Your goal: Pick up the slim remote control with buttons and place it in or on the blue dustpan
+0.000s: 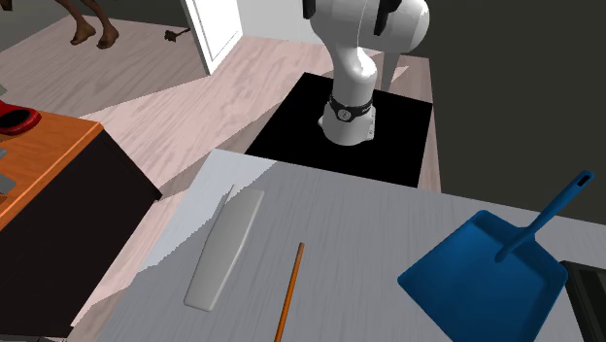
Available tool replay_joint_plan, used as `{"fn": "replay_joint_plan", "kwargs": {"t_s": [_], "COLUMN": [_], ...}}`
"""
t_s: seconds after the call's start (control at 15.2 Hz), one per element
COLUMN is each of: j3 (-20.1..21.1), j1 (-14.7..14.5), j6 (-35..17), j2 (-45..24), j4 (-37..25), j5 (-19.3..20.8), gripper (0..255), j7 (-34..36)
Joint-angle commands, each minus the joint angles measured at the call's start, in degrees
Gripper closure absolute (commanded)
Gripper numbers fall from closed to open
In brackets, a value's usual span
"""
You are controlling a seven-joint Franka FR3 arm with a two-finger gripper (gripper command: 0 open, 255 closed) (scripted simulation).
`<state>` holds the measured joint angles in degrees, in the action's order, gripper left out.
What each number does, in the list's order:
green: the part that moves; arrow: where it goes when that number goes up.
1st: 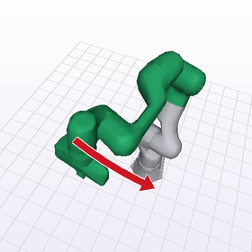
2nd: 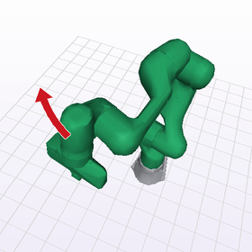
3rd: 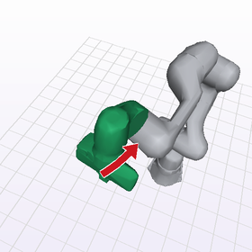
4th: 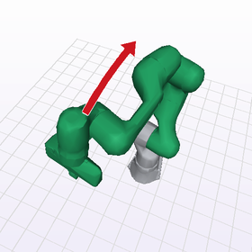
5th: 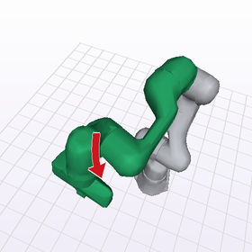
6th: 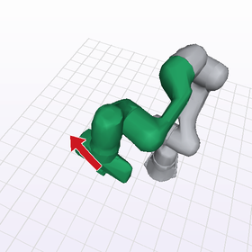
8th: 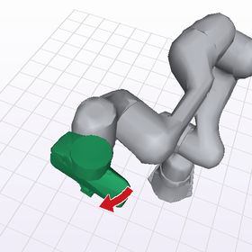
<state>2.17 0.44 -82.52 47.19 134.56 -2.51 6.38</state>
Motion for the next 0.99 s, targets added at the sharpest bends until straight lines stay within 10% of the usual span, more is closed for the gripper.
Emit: {"fn": "replay_joint_plan", "kwargs": {"t_s": [0.0,0.92], "j3": [0.0,-6.2], "j1": [0.0,0.3], "j6": [0.0,-27.7], "j2": [0.0,-20.4], "j4": [0.0,4.8], "j5": [0.0,4.7], "gripper": [0,0], "j7": [0.0,-12.6]}}
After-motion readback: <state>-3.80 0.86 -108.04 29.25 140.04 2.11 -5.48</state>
